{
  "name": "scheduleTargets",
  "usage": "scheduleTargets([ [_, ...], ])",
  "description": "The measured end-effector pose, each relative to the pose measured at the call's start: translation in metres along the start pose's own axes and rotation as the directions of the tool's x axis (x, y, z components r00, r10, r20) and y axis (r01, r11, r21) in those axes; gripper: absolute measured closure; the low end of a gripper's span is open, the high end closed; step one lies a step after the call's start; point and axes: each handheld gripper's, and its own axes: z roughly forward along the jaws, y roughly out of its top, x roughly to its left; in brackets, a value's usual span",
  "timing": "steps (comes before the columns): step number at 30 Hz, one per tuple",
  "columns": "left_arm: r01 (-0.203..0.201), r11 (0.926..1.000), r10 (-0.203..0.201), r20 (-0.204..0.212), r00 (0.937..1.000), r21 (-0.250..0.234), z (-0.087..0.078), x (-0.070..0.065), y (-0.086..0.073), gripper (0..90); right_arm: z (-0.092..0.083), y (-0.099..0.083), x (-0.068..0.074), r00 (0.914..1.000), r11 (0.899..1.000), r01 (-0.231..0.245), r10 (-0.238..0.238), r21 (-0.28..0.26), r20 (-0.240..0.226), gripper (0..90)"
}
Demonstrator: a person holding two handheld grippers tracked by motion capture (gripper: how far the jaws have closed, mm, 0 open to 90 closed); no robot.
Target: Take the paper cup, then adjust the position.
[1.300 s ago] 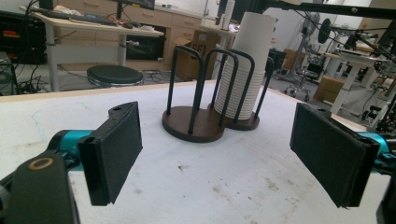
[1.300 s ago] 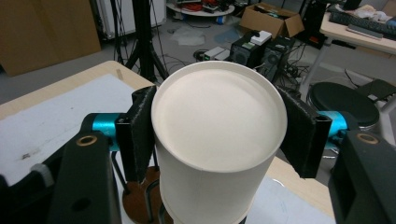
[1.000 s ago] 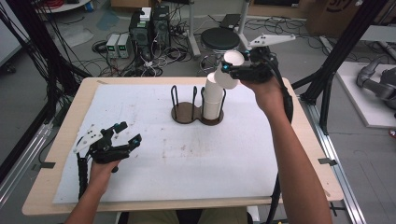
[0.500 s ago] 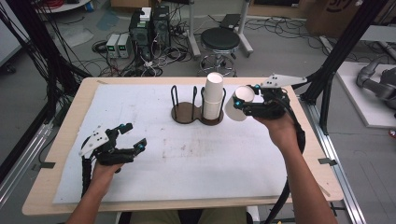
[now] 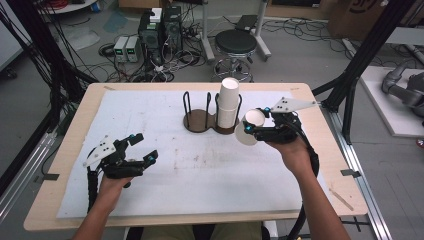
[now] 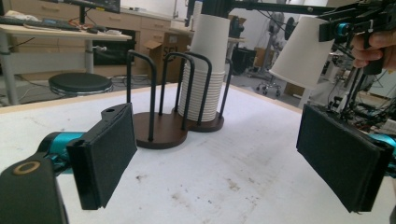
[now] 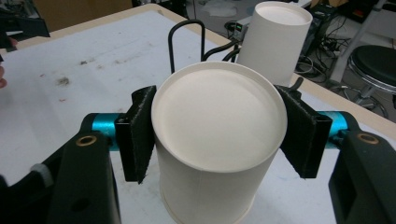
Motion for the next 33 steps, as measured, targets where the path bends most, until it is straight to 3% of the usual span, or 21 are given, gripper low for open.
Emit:
scheduleTargets([
  [5, -0.013, 0.9999, 0.013, 0.051, 0.9986, -0.001, 0.008, -0.006, 0.000, 12.1, -0.001, 0.002, 0.004, 0.9998, 1.000, 0.005, -0.006, -0.010, -0.019, 35.4],
  [7, -0.044, 0.9990, 0.044, 0.061, 0.9972, -0.012, 0.012, -0.011, 0.000, 12.2, 0.000, 0.003, 0.007, 0.9995, 1.000, 0.006, -0.006, -0.008, -0.031, 35.4],
  [11, -0.069, 0.9972, 0.071, 0.088, 0.9936, -0.028, 0.018, -0.017, 0.001, 12.2, 0.002, 0.004, 0.014, 0.9986, 1.000, 0.017, -0.018, -0.017, -0.049, 35.4],
  [17, -0.061, 0.9980, 0.059, 0.157, 0.9859, 0.014, 0.029, -0.027, 0.003, 12.2, 0.009, 0.005, 0.026, 0.9957, 0.999, 0.027, -0.029, -0.020, -0.088, 35.4],
  [23, -0.075, 0.9969, 0.068, 0.210, 0.9753, 0.024, 0.037, -0.037, 0.005, 12.2, 0.014, 0.007, 0.036, 0.9912, 0.999, 0.047, -0.048, -0.014, -0.123, 35.4],
  [33, -0.101, 0.9947, 0.093, 0.250, 0.9639, 0.020, 0.049, -0.044, 0.005, 12.2, 0.016, 0.006, 0.046, 0.9861, 0.998, 0.058, -0.059, -0.015, -0.155, 35.4],
])
